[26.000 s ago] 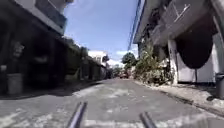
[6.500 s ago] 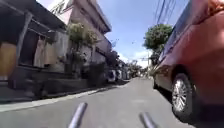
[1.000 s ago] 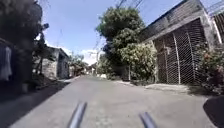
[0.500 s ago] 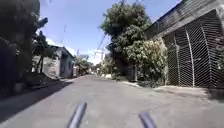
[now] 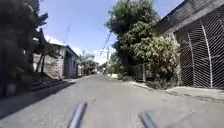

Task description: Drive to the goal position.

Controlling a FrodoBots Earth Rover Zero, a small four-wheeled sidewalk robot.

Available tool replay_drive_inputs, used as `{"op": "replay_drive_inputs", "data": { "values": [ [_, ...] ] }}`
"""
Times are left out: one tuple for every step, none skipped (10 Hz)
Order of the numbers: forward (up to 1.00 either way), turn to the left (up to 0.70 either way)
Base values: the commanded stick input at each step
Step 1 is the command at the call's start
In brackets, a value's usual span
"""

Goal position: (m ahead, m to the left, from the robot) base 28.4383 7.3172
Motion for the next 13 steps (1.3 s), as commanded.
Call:
{"op": "replay_drive_inputs", "data": {
  "values": [
    [0.02,0.0],
    [0.0,0.0],
    [0.0,0.0],
    [0.0,0.0],
    [0.0,0.0],
    [0.02,0.0],
    [0.07,0.0],
    [0.04,0.0],
    [0.02,0.0],
    [0.0,0.0],
    [0.0,0.0],
    [0.0,0.0],
    [0.0,0.0]
  ]
}}
